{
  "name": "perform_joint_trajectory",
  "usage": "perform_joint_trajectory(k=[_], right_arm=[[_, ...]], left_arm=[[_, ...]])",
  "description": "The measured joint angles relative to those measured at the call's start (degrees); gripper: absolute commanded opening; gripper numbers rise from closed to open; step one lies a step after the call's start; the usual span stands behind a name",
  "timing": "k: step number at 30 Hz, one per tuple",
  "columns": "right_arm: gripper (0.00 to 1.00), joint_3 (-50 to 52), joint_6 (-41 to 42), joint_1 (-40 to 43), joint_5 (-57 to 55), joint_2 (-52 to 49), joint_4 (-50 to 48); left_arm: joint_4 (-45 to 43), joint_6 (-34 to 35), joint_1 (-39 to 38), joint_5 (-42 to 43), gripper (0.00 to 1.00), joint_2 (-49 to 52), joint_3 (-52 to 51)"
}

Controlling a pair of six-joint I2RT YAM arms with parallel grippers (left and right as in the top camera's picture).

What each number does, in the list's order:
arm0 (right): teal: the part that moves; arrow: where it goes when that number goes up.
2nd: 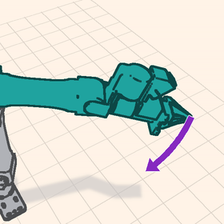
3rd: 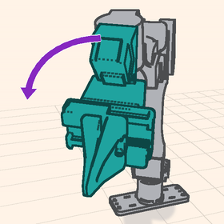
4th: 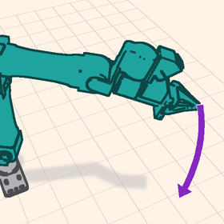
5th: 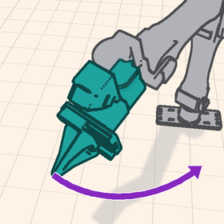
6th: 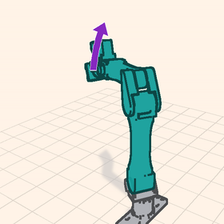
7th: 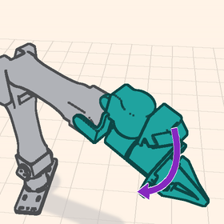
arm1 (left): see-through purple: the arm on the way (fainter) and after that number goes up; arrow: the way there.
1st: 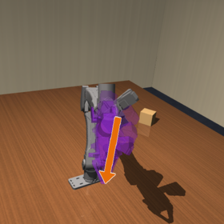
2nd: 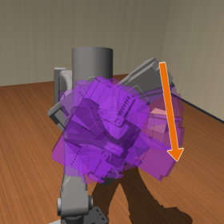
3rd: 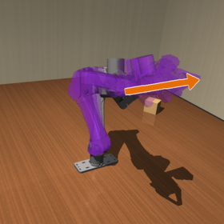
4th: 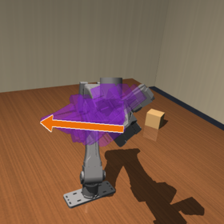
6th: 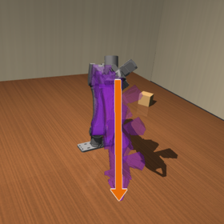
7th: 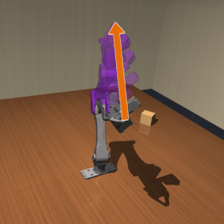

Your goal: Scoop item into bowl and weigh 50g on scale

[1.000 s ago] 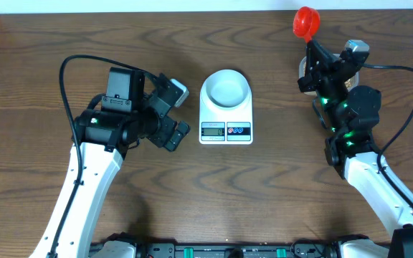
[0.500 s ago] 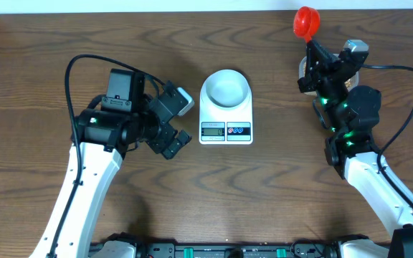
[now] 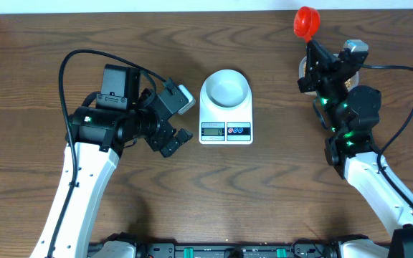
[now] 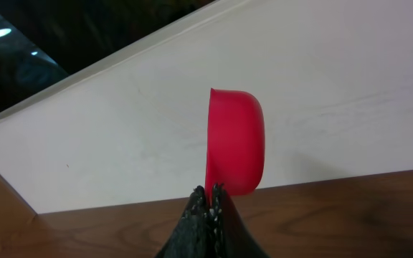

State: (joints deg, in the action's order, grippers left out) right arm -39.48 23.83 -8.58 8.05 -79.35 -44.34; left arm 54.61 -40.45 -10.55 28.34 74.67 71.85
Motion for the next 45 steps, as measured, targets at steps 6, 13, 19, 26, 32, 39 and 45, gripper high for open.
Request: perform_joint_trajectory(k=[6,13,19,26,32,39,45], right_arm=[[0.01,0.0,0.0,0.0,0.0,0.0,0.0],[0.01,0.0,0.0,0.0,0.0,0.0,0.0],[0.01,0.0,0.0,0.0,0.0,0.0,0.0],[0.01,0.0,0.0,0.0,0.0,0.0,-0.3],[0.01,0.0,0.0,0.0,0.0,0.0,-0.4],[0.01,0.0,0.0,0.0,0.9,0.0,-0.4],[0.01,0.0,0.0,0.0,1.2,0.0,-0.5]], left_arm=[[-0.2,-0.1,0.0,0.1,0.95,0.0,0.0],[-0.5,-0.1,0.2,0.1,0.95,0.0,0.0],[0.8,-0.1,2.4,0.0,0.95,0.0,0.4],[10.3,-3.0,4.6,0.1,0.95,-0.2,6.7],[11.8,-5.0,4.8,3.1,0.95,-0.8,9.6],[11.7,-5.9,4.8,6.6,0.95,-0.4,8.9],[11.6,-6.1,4.8,7.4,0.95,-0.2,8.5]])
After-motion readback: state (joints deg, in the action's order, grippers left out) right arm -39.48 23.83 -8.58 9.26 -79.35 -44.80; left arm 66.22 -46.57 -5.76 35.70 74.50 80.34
